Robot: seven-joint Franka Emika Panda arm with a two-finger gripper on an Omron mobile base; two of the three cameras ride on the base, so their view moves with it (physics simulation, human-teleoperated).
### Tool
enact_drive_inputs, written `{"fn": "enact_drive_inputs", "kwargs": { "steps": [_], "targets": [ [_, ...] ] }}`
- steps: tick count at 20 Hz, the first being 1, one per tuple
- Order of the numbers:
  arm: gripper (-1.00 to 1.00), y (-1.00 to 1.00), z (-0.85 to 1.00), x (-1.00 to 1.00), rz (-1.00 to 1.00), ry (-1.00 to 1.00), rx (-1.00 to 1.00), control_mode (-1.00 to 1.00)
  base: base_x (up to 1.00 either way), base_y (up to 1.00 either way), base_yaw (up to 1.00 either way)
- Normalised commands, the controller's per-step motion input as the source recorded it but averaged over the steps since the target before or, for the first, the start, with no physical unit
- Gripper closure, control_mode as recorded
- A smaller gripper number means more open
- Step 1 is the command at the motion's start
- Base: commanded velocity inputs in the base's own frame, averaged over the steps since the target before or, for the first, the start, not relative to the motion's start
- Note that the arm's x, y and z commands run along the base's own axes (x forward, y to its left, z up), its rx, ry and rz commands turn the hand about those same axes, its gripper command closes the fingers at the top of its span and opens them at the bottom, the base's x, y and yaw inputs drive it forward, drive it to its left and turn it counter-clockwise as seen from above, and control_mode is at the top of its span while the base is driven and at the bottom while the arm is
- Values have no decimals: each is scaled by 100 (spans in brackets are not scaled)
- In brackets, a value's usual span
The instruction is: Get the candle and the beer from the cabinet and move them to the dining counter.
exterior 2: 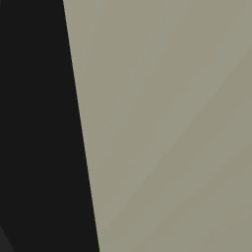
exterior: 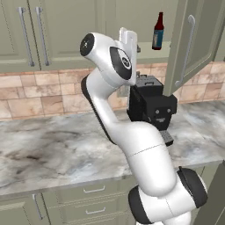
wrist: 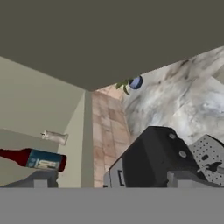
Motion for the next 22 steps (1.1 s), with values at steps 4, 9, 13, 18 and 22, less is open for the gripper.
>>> {"fn": "enact_drive_inputs", "kwargs": {
  "steps": [4, 9, 13, 18, 22],
  "targets": [
    [-100, -18, -32, 27, -4, -13, 11, -100, 0, 0, 0],
    [-100, -11, -19, 32, -3, -21, 6, -100, 0, 0, 0],
    [-100, 0, -19, 21, -3, -28, 1, -100, 0, 0, 0],
    [-100, -1, -7, 3, -10, -16, 5, -100, 0, 0, 0],
    [-100, -2, -2, 4, -15, -8, 9, -100, 0, 0, 0]
  ]
}}
